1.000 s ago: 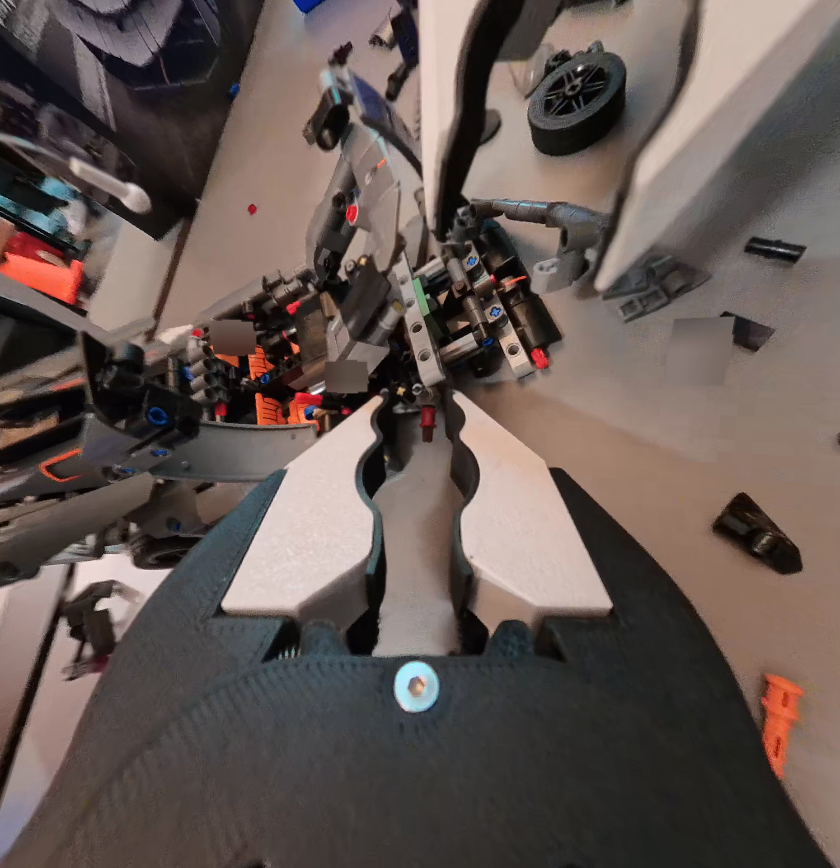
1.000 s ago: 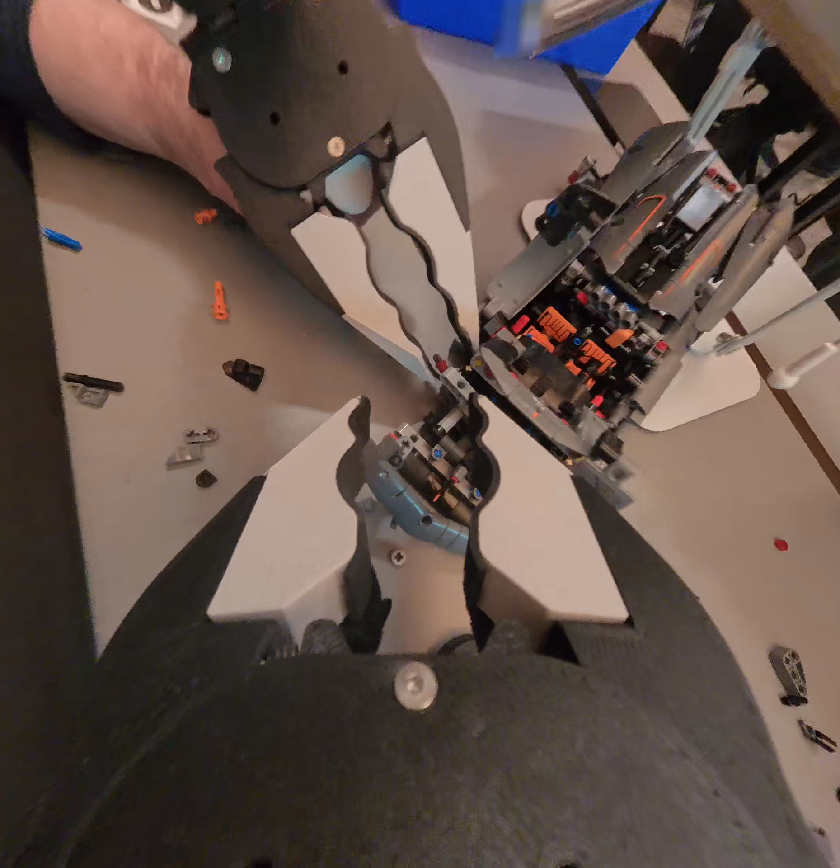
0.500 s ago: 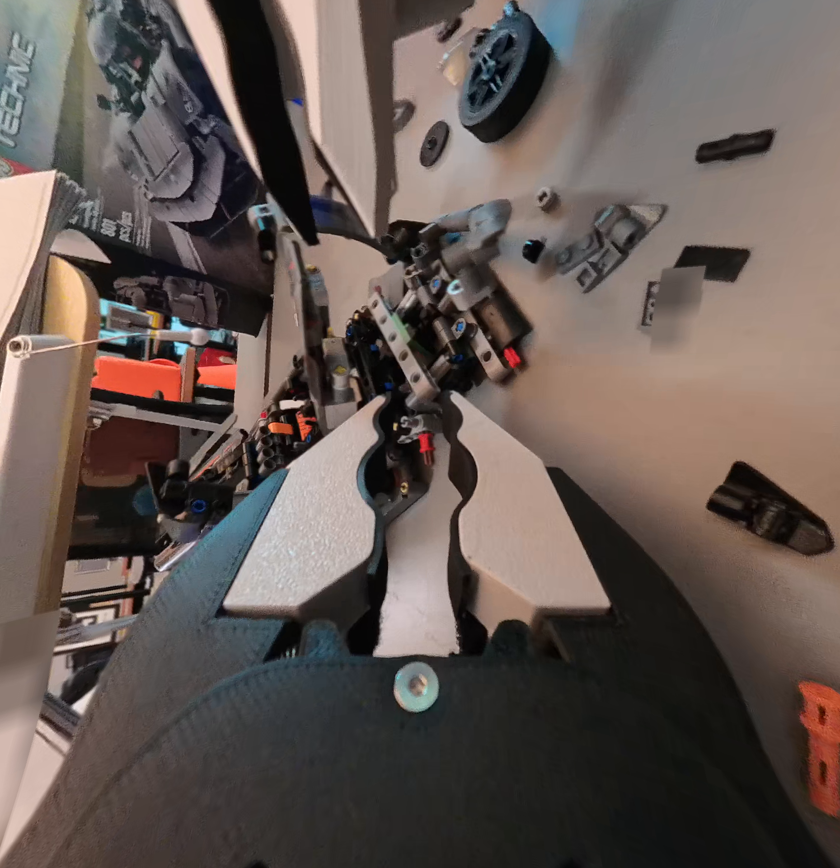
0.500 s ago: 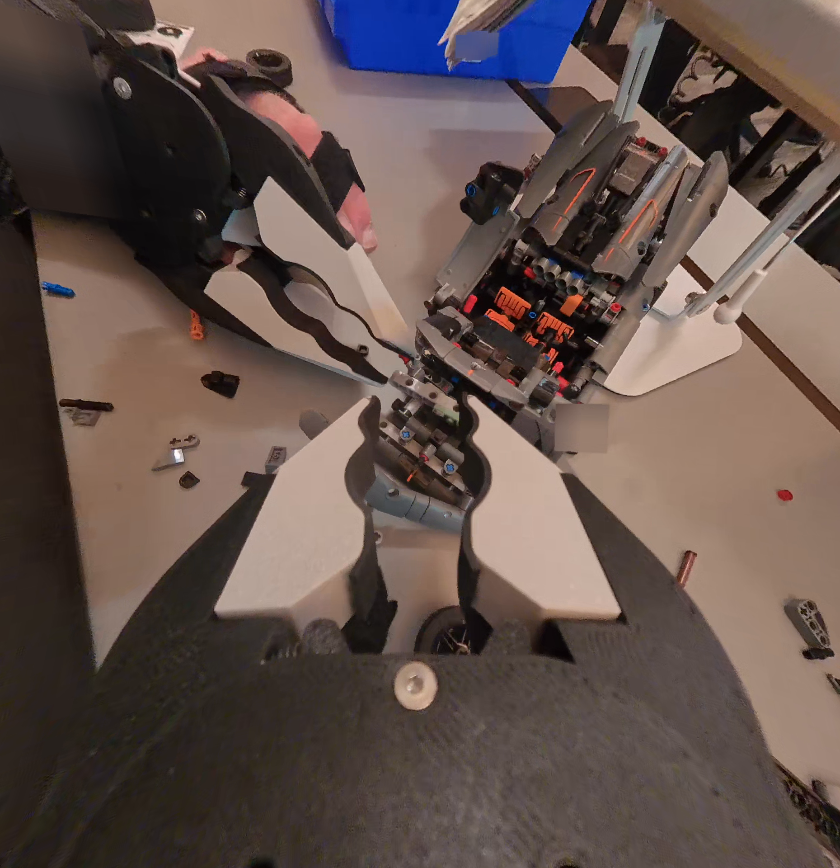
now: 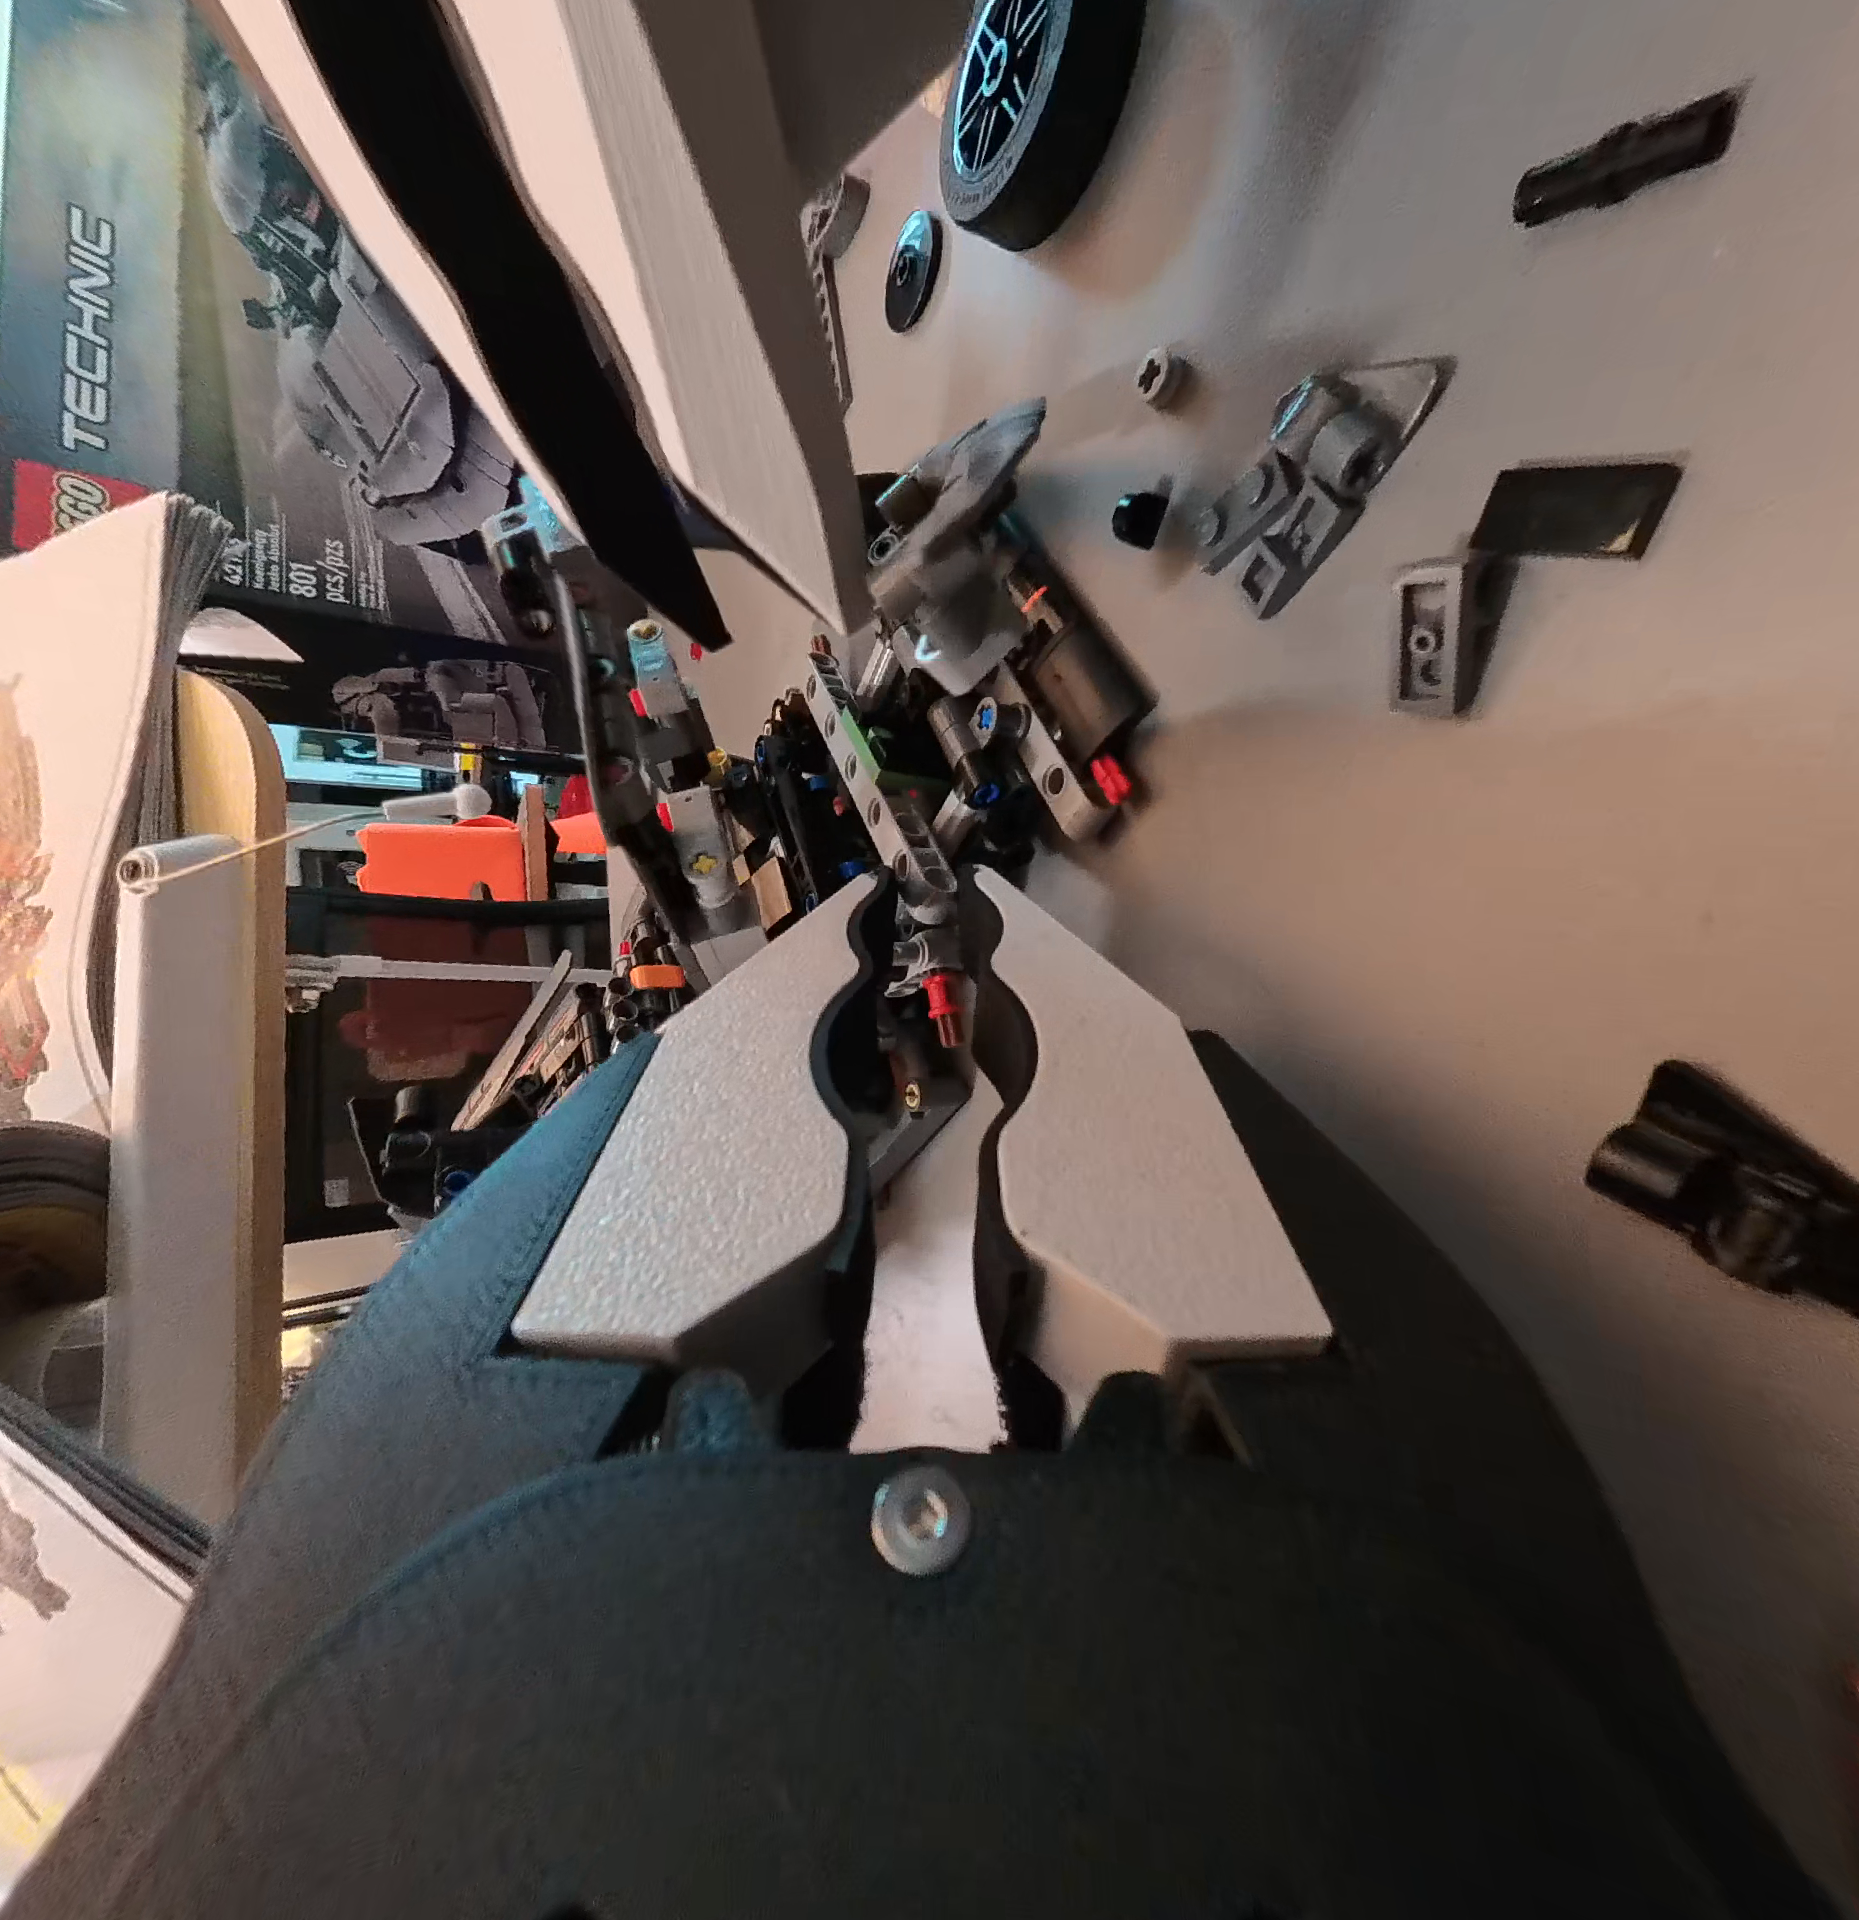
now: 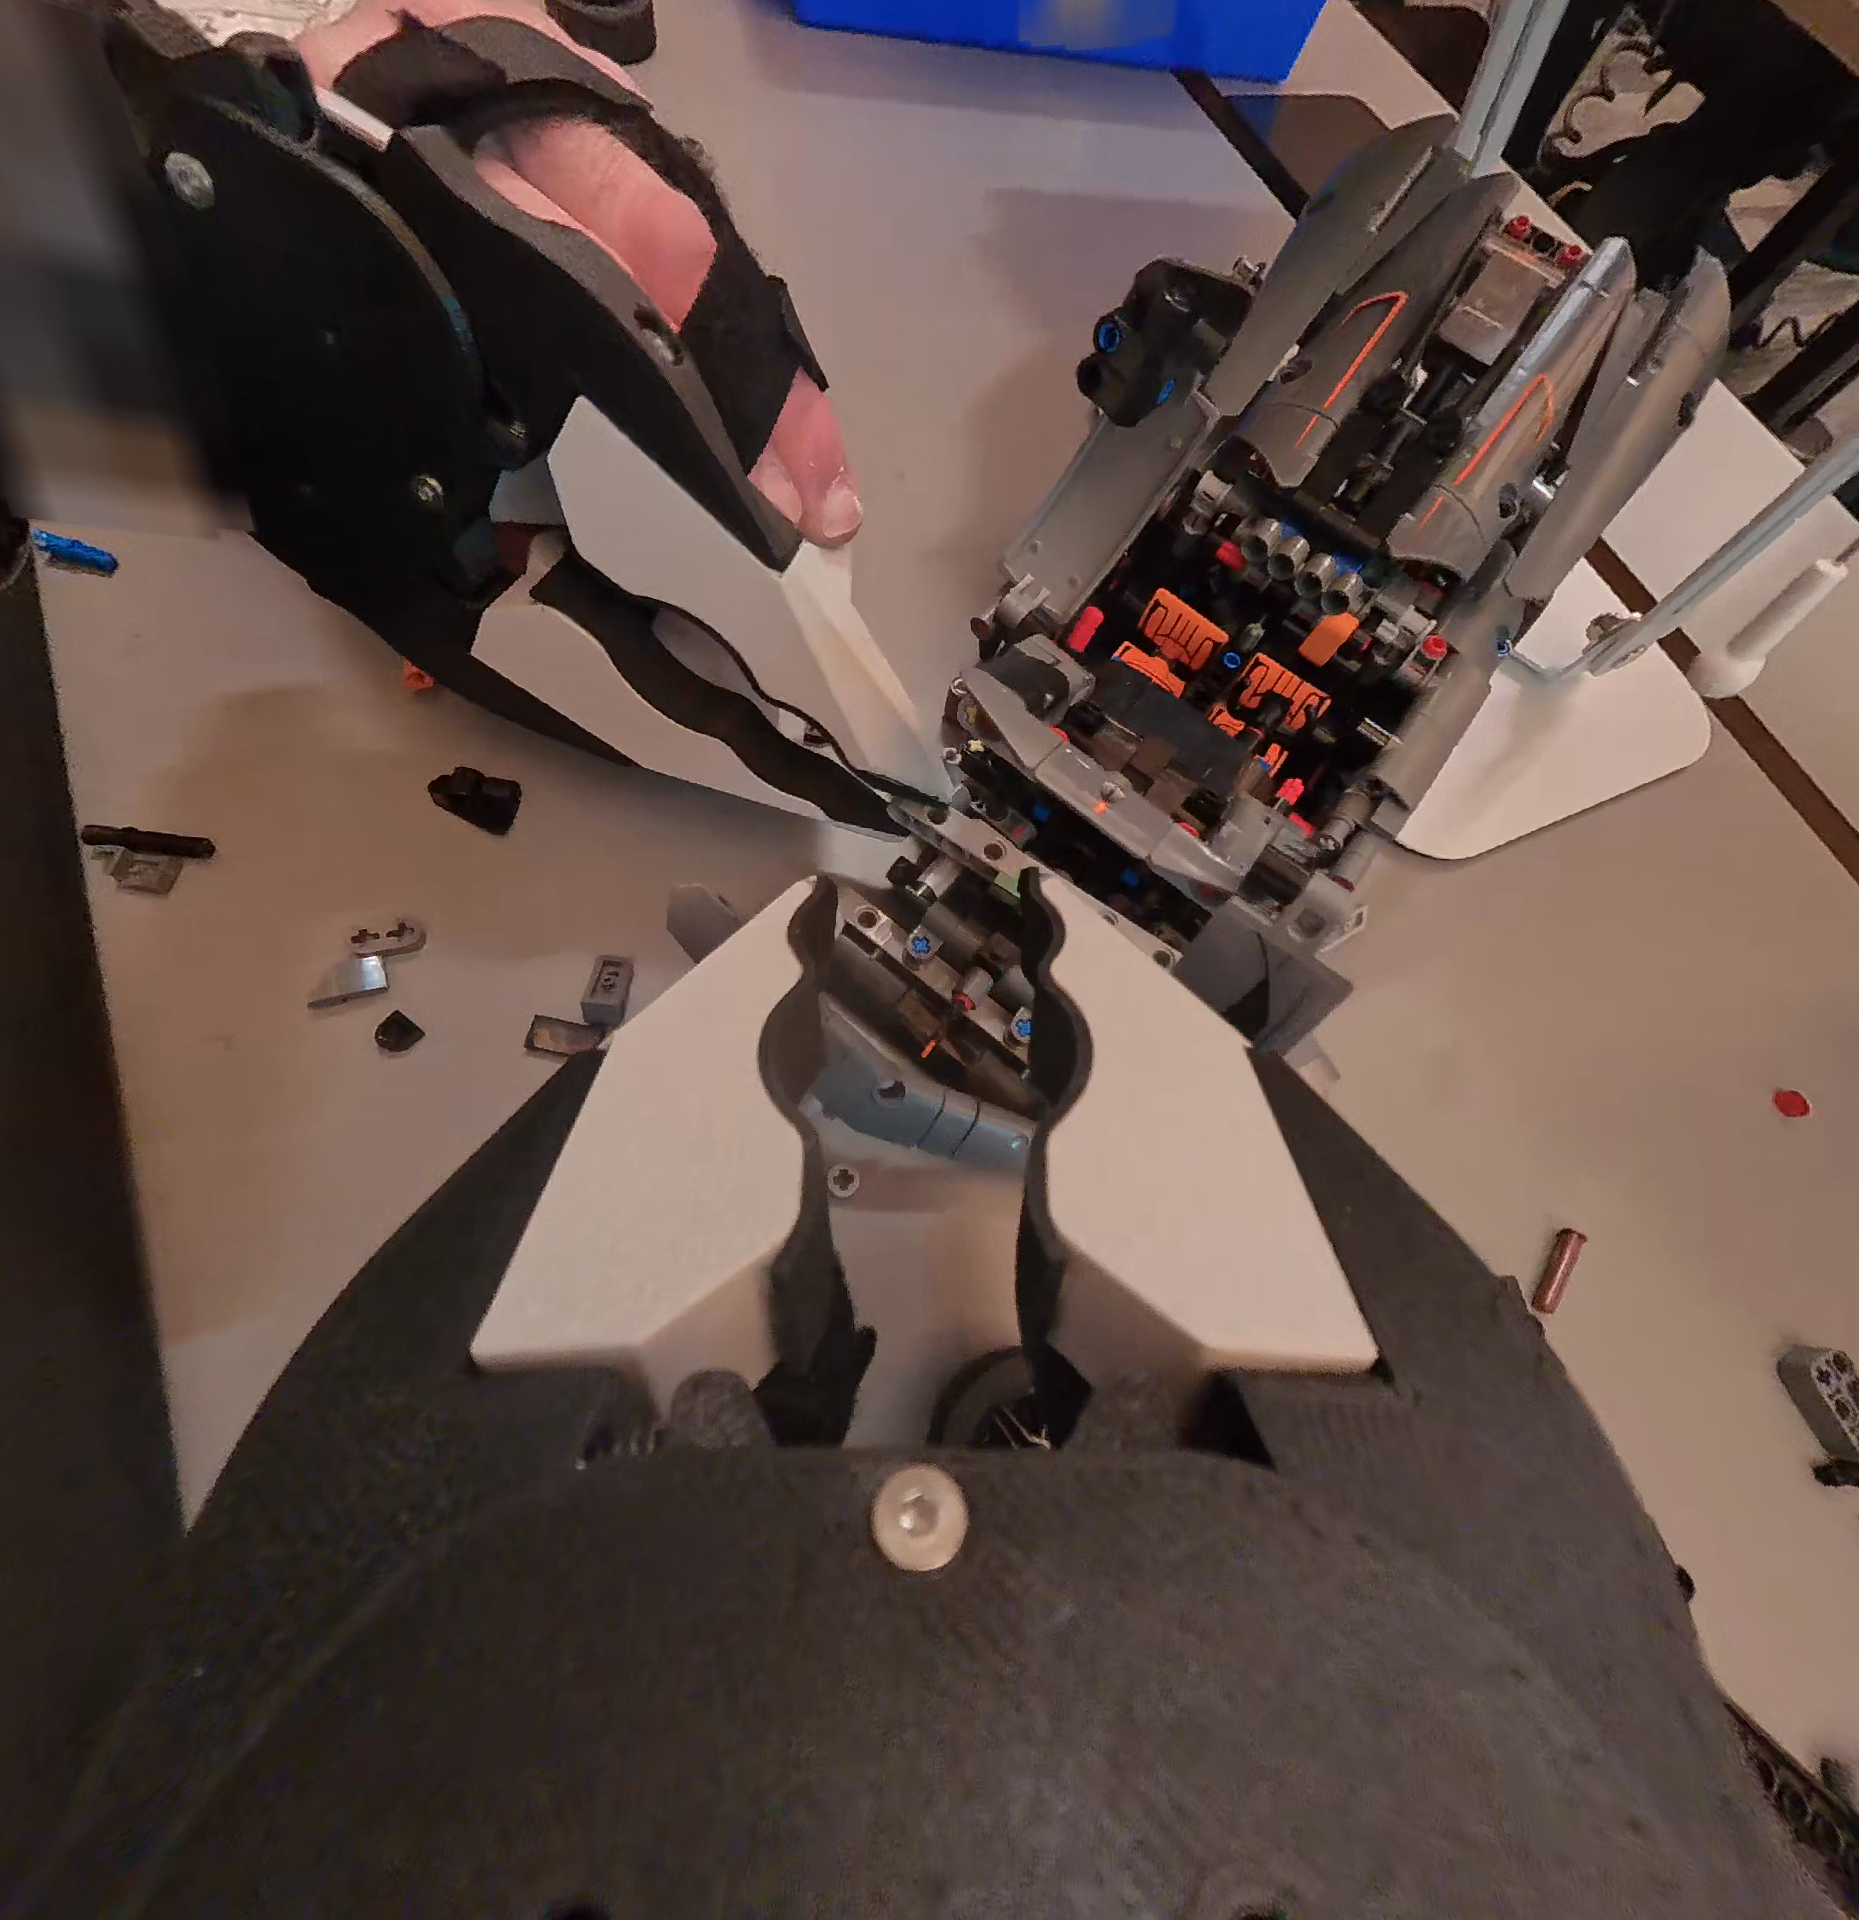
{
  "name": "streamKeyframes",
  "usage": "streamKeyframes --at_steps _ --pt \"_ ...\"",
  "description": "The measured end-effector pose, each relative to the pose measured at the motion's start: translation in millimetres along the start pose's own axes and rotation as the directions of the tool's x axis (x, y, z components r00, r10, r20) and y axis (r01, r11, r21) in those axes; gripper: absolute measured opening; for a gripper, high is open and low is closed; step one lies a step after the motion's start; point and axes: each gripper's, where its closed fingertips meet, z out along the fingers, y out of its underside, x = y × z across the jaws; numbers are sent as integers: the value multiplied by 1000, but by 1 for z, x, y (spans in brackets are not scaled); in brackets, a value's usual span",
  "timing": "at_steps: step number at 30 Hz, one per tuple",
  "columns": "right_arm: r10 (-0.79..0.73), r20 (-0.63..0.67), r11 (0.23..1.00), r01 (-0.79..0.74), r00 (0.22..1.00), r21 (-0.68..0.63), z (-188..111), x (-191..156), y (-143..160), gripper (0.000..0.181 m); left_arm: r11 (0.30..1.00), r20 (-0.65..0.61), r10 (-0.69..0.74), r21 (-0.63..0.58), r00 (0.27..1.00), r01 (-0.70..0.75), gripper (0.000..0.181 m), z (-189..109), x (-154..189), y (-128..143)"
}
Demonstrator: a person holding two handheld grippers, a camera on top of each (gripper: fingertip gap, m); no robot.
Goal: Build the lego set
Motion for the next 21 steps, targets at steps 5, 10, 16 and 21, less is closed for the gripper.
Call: streamKeyframes --at_steps 5,10,16,21 --pt "-49 2 999 49 999 -7 4 -5 -1 33 992 -27 -117 45 993 118 6 -5 -5 0" --pt "-84 31 996 85 996 -17 11 -15 -3 33 958 -87 -276 62 957 281 5 -7 -8 3" --pt "-98 43 994 100 994 -45 21 -18 -7 42 915 -118 -388 68 914 397 5 -7 -11 8" --pt "-70 74 991 78 995 -111 34 -22 0 53 883 -152 -455 54 877 467 4 -5 -10 13"
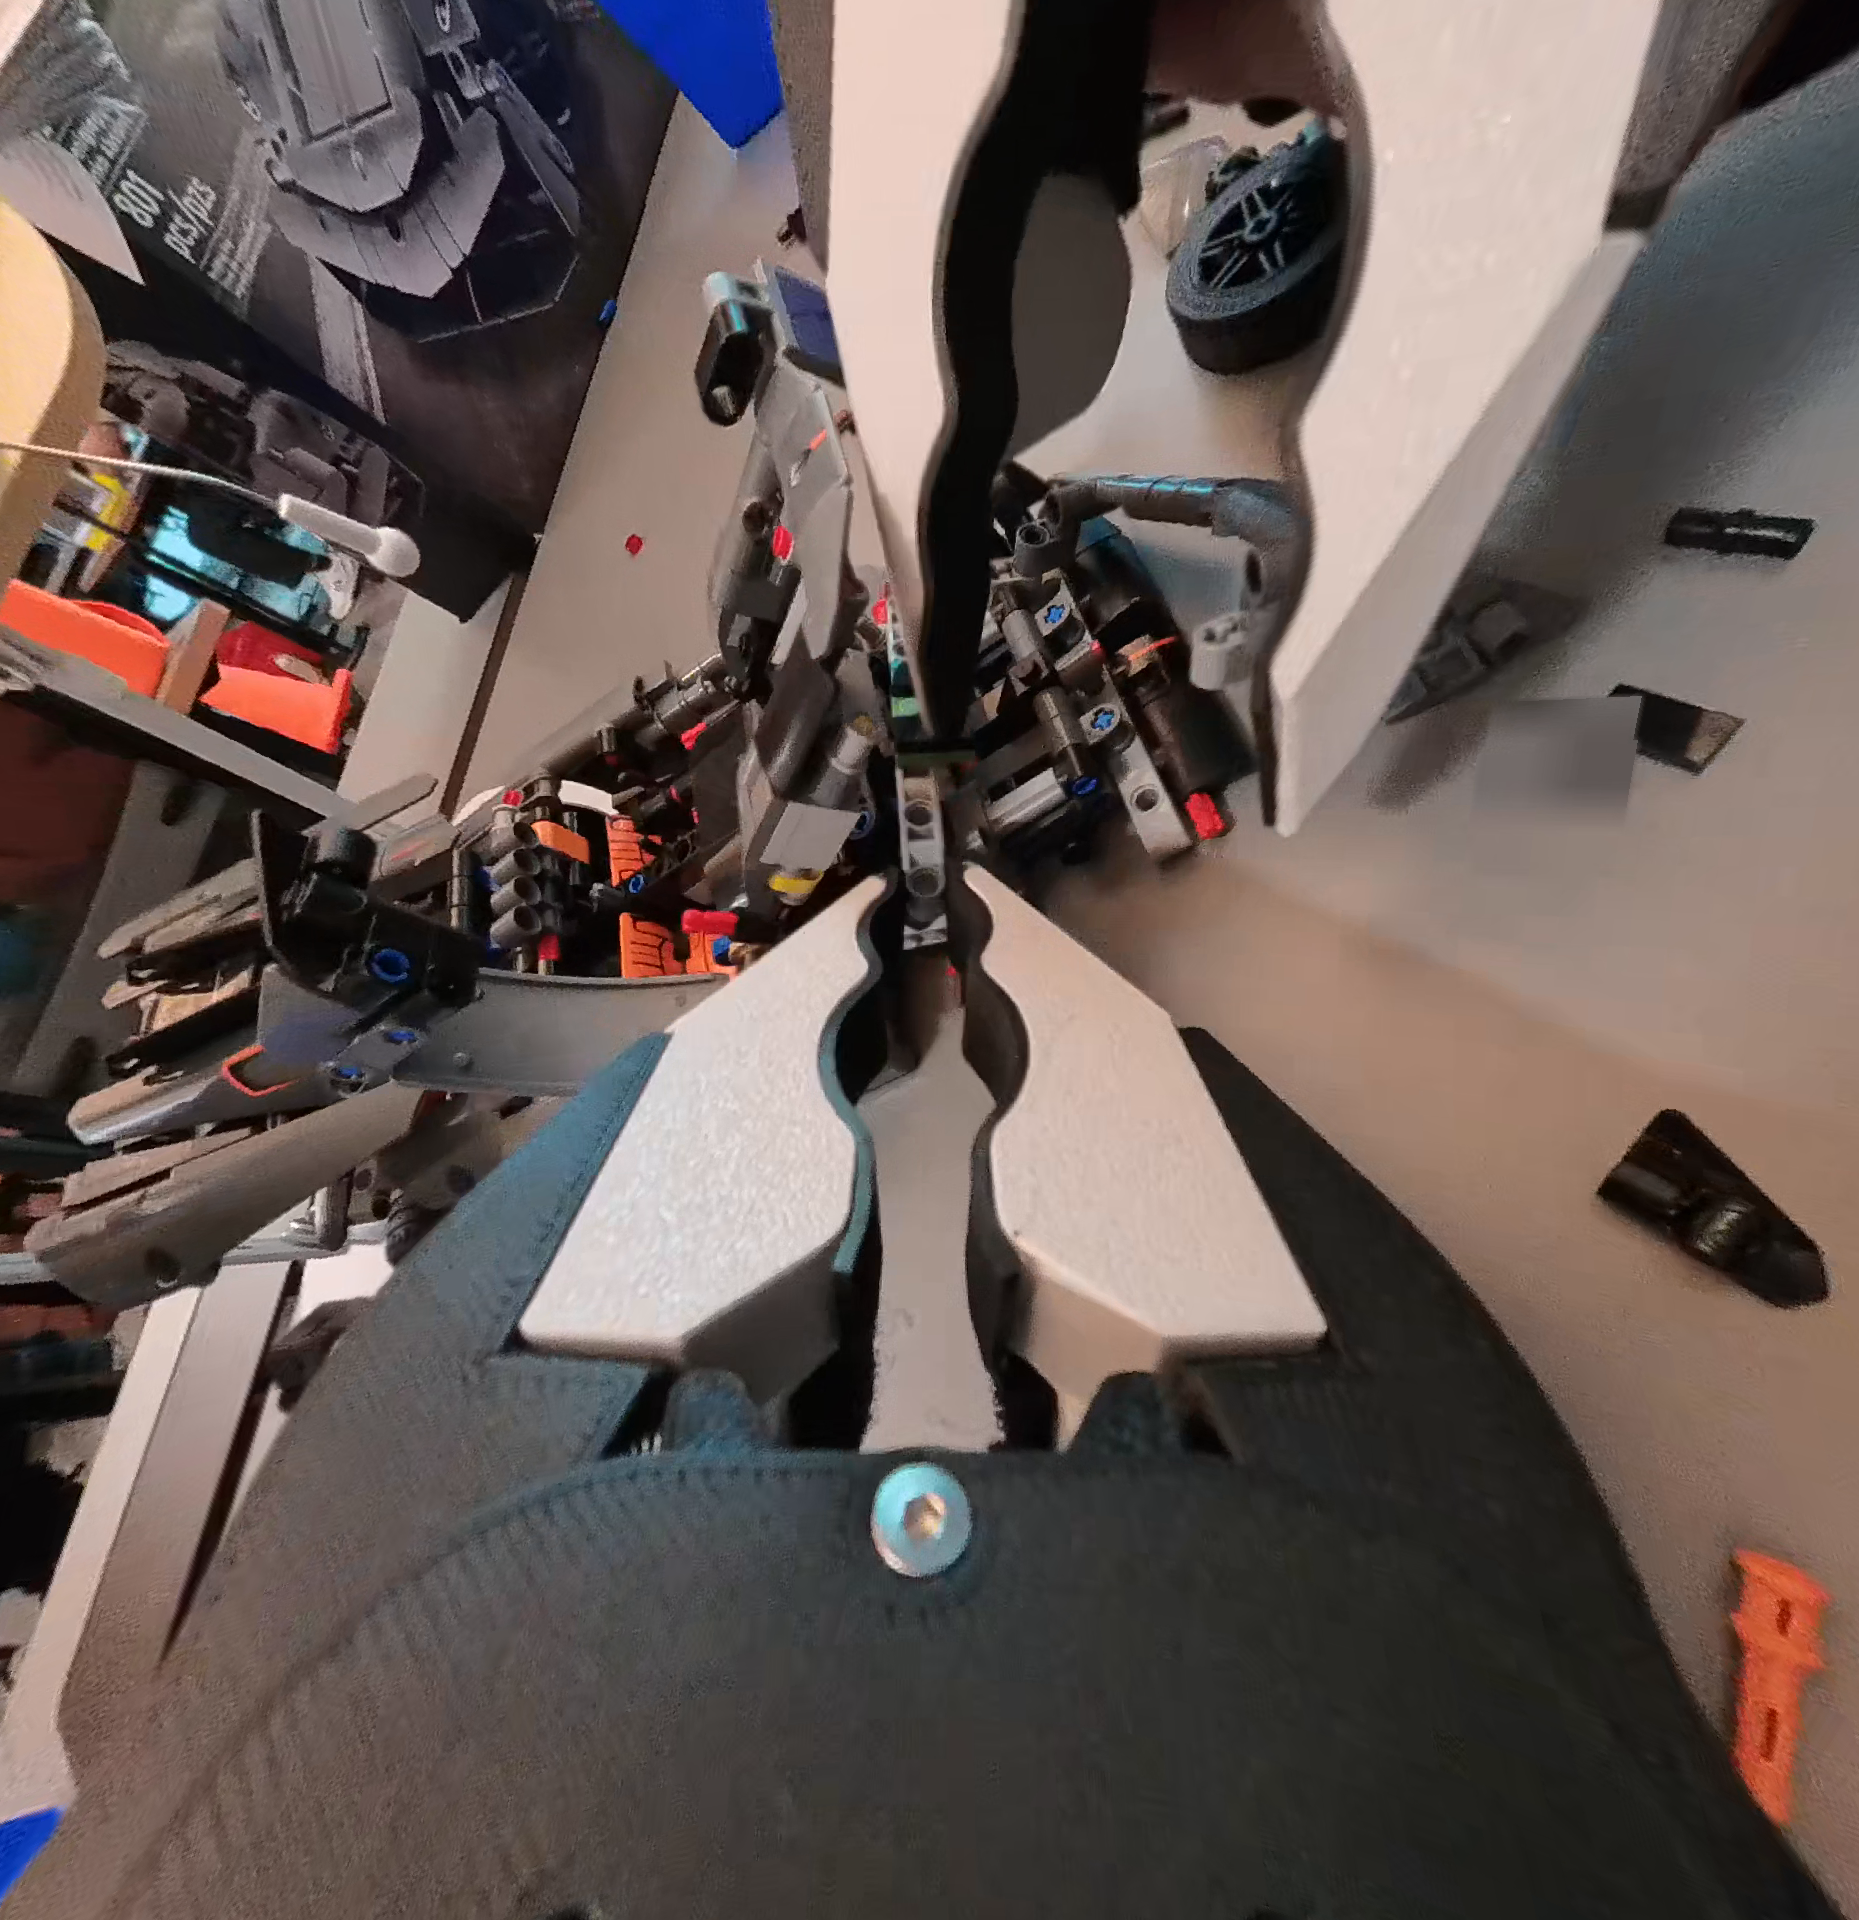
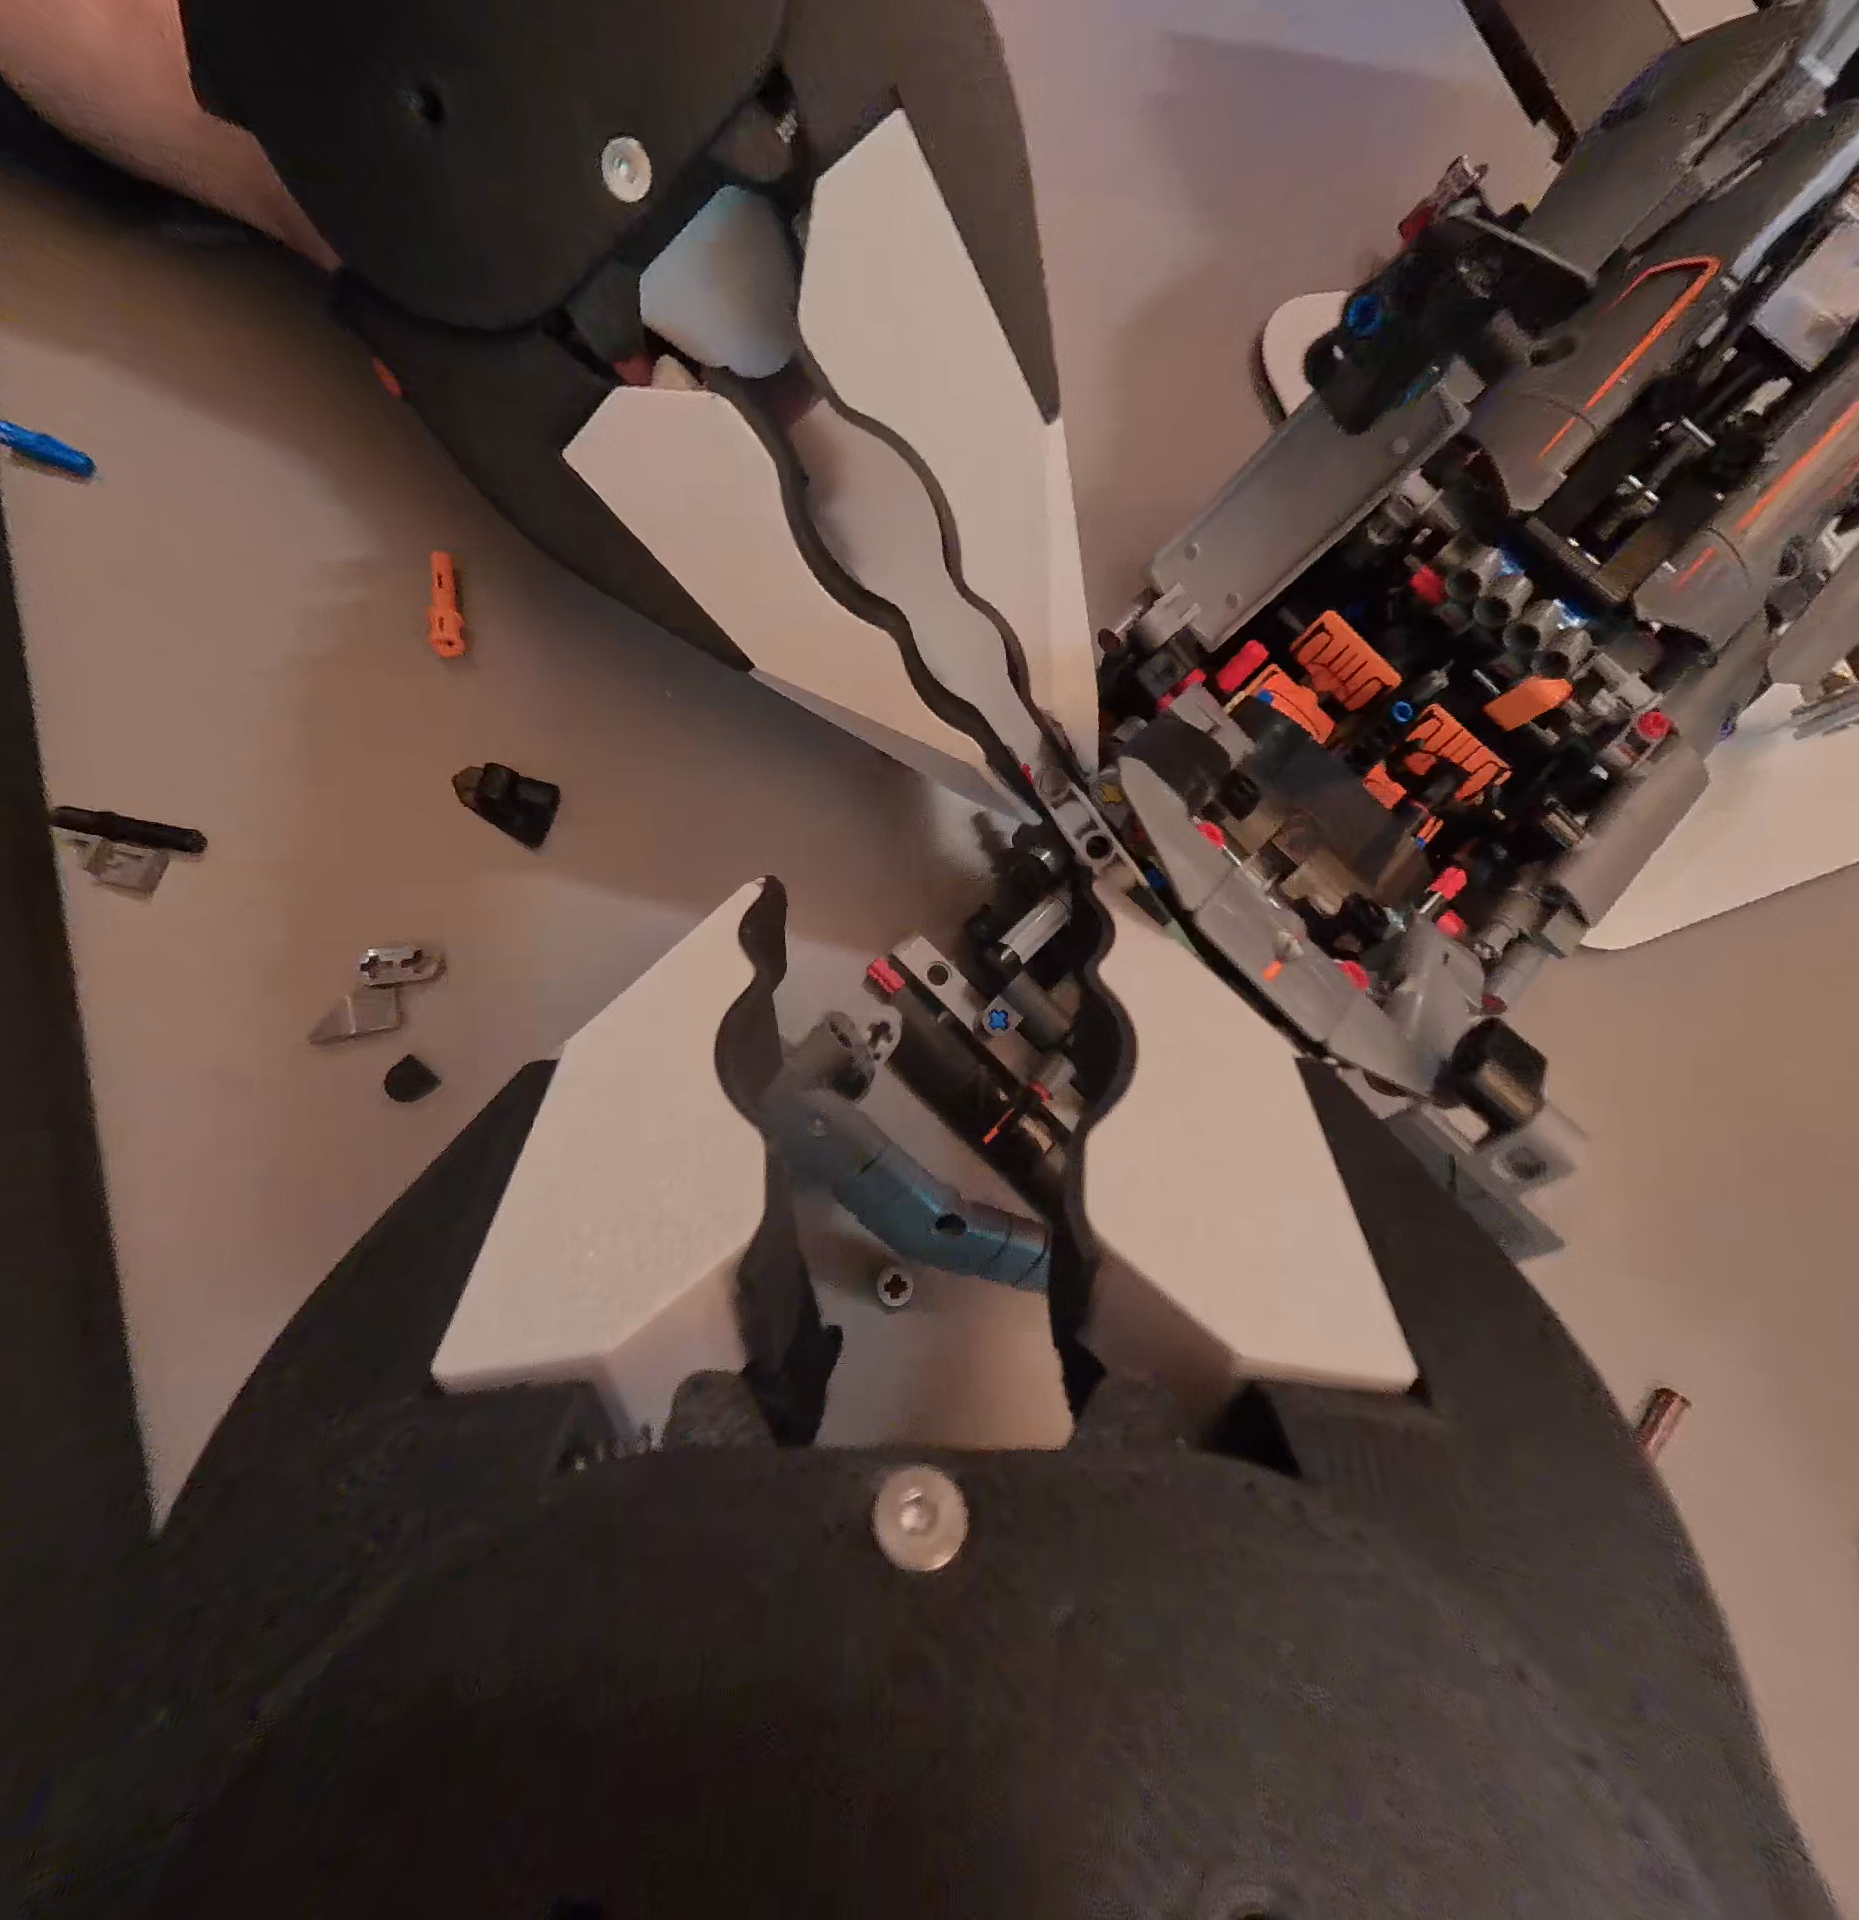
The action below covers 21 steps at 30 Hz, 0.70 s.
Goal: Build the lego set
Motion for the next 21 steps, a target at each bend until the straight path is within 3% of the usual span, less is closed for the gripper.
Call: streamKeyframes --at_steps 4,11,17,21 --pt "-1 2 999 1 1000 -52 7 0 5 61 1000 -11 -25 -1 1000 25 5 2 0 1" --pt "73 17 991 -71 997 -112 8 0 14 54 996 -23 -84 9 996 84 5 3 -1 0" --pt "138 29 985 -134 990 -107 6 -1 11 64 996 -16 -93 9 996 93 5 3 -4 0" --pt "154 -28 986 -156 988 -62 -4 8 2 72 995 -20 -102 4 995 102 5 4 -4 0"
